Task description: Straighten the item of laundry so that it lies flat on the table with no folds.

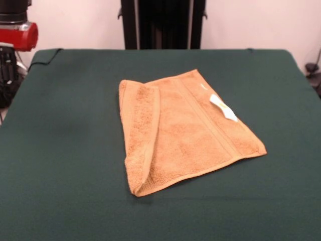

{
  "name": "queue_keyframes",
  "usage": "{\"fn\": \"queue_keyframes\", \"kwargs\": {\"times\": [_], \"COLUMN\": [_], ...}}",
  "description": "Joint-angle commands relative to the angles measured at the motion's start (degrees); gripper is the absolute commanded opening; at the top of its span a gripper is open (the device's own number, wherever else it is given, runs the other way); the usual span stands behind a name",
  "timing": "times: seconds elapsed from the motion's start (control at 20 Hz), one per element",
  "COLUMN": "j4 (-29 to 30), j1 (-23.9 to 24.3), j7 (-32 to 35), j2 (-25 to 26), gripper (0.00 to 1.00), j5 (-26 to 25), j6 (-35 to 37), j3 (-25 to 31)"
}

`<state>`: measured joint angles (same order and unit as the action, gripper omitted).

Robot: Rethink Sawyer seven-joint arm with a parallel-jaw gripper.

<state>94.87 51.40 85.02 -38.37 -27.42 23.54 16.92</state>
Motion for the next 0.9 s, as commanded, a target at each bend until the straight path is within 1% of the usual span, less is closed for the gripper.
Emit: {"fn": "queue_keyframes", "kwargs": {"times": [0.05,0.35,0.55,0.75,0.9], "j4": [4.29,8.82,11.52,16.08,18.85], "j1": [-0.69,-2.38,-3.76,-7.61,-10.79], "j7": [-2.73,1.71,5.44,12.25,16.88], "j2": [-1.1,-2.47,-2.86,-4.4,-4.12], "gripper": [0.0,0.0,0.0,0.0,0.0], "j5": [-1.19,-2.31,-1.23,0.48,2.32], "j6": [3.13,-1.15,-2.83,-5.85,-9.06], "j3": [4.97,3.42,2.12,-1.26,-3.7]}}
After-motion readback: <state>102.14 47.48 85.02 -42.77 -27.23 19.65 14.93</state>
